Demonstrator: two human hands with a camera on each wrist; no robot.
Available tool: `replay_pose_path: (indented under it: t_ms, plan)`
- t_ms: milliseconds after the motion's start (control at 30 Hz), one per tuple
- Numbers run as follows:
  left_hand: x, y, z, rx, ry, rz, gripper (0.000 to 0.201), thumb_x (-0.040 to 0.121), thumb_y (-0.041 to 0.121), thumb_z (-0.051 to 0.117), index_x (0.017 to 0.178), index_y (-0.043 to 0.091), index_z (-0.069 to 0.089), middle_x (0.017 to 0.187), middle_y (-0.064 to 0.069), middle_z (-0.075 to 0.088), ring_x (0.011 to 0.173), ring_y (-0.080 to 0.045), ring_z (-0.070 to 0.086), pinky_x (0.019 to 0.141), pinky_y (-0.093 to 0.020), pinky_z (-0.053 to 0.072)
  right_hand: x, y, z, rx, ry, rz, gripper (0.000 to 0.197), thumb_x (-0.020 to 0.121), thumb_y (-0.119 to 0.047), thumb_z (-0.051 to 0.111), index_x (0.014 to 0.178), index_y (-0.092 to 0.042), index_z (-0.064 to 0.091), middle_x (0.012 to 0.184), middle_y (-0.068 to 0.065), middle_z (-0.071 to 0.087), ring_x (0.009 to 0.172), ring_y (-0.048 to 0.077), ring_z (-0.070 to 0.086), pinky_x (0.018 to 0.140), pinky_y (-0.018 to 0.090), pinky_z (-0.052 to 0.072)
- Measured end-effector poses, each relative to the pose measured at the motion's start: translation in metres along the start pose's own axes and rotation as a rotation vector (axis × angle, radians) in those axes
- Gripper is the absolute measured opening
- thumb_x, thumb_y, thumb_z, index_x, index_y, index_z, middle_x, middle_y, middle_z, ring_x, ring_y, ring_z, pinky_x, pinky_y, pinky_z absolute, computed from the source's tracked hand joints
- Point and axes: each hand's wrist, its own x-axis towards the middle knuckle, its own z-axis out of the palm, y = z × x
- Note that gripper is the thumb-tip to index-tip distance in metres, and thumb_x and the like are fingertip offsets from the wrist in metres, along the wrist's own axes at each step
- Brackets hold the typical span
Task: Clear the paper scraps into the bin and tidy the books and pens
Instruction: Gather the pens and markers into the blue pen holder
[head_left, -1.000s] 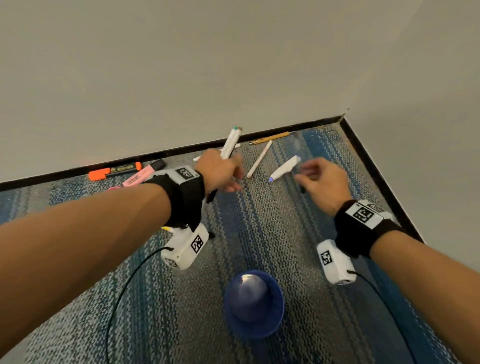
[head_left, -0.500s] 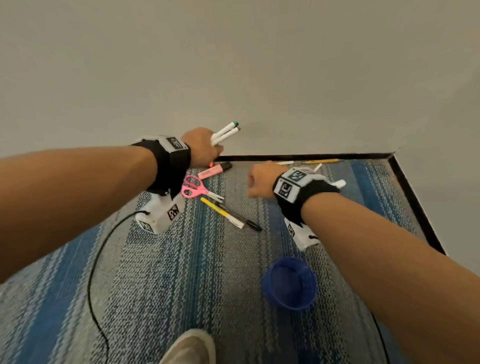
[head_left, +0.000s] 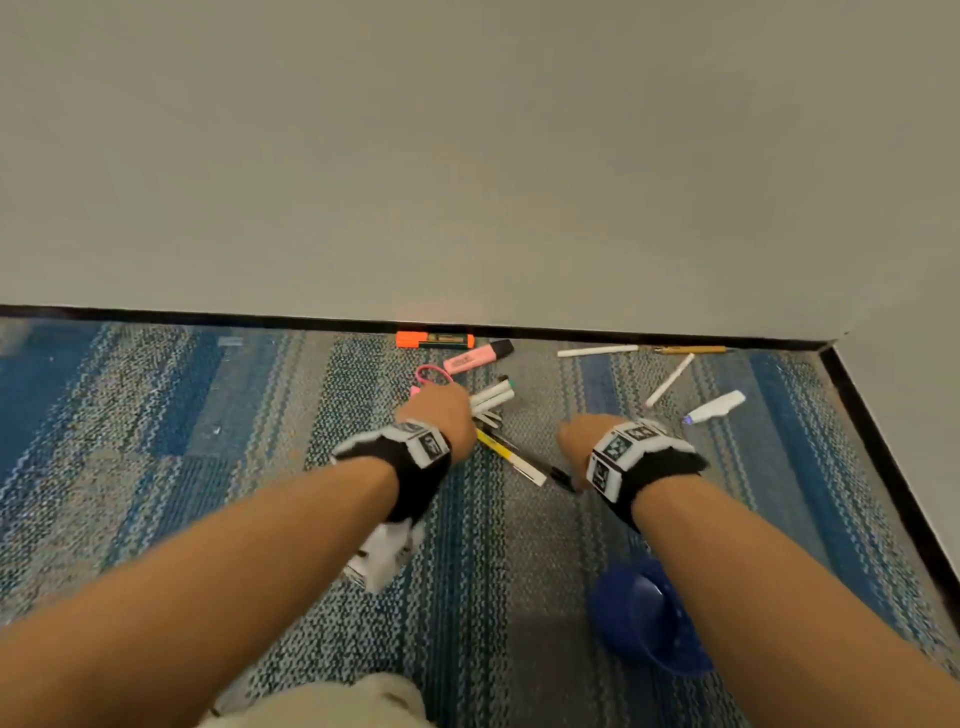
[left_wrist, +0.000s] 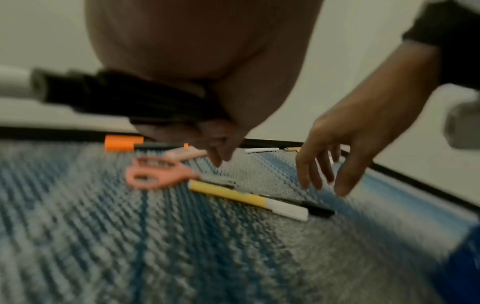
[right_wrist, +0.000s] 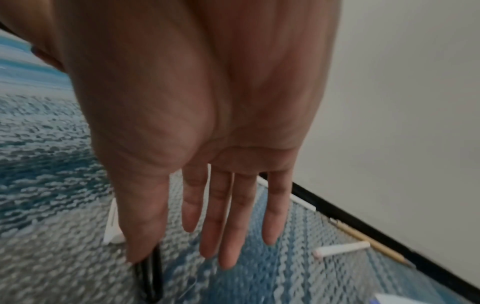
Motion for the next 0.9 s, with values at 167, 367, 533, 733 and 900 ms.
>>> replay_pose_path:
  t_ms: [167, 367, 533, 733, 900]
  plan:
    - [0.011, -0.001, 0.032, -0.41, -0.019, -0.21, 0.044, 0.089, 0.046, 0.061, 0.107, 0.005, 0.062, 0.11, -0.014, 0.066, 0.101, -0.033, 0.064, 0.077, -0.033, 0.049, 0.024, -0.013, 0.023, 0.003, -0.024, 0.052, 0.031, 0.081, -0.019, 0.067, 0.11, -0.009, 0.059, 0.116, 0.013, 0.063, 0.107, 0.033, 0.063, 0.087, 0.039, 0.052]
    - [0.012, 0.016, 0.043, -0.434, -0.029, -0.267, 0.035, 0.091, 0.04, 0.058, 0.105, 0.008, 0.062, 0.108, -0.013, 0.065, 0.098, -0.033, 0.064, 0.073, -0.036, 0.049, 0.041, -0.009, 0.026, 0.004, -0.039, 0.076, 0.034, 0.089, -0.026, 0.059, 0.118, -0.008, 0.053, 0.126, 0.016, 0.056, 0.117, 0.033, 0.056, 0.093, 0.039, 0.046]
    - [0.022, 0.027, 0.042, -0.494, -0.087, -0.227, 0.038, 0.088, 0.036, 0.06, 0.11, 0.004, 0.062, 0.113, -0.017, 0.065, 0.104, -0.036, 0.062, 0.079, -0.036, 0.049, 0.041, 0.001, 0.018, 0.061, -0.077, 0.019, 0.035, 0.087, -0.027, 0.062, 0.116, -0.009, 0.056, 0.124, 0.017, 0.06, 0.114, 0.034, 0.059, 0.092, 0.038, 0.049]
    - [0.052, 0.071, -0.019, -0.34, 0.081, 0.18, 0.035, 0.095, 0.038, 0.048, 0.104, 0.006, 0.06, 0.102, -0.019, 0.067, 0.096, -0.038, 0.063, 0.074, -0.038, 0.046, 0.017, 0.05, -0.046, 0.213, 0.044, 0.13, 0.019, 0.089, -0.025, 0.061, 0.077, -0.012, 0.054, 0.094, 0.016, 0.066, 0.091, 0.028, 0.065, 0.067, 0.028, 0.044]
    - [0.08, 0.124, -0.093, -0.478, 0.112, 0.4, 0.02, 0.094, 0.017, 0.047, 0.111, 0.006, 0.048, 0.099, -0.018, 0.069, 0.08, -0.038, 0.069, 0.059, -0.032, 0.052, -0.012, 0.085, -0.087, 1.125, 0.159, 0.019, 0.021, 0.091, -0.006, 0.062, 0.077, -0.01, 0.047, 0.069, 0.012, 0.063, 0.057, 0.017, 0.066, 0.063, 0.031, 0.059]
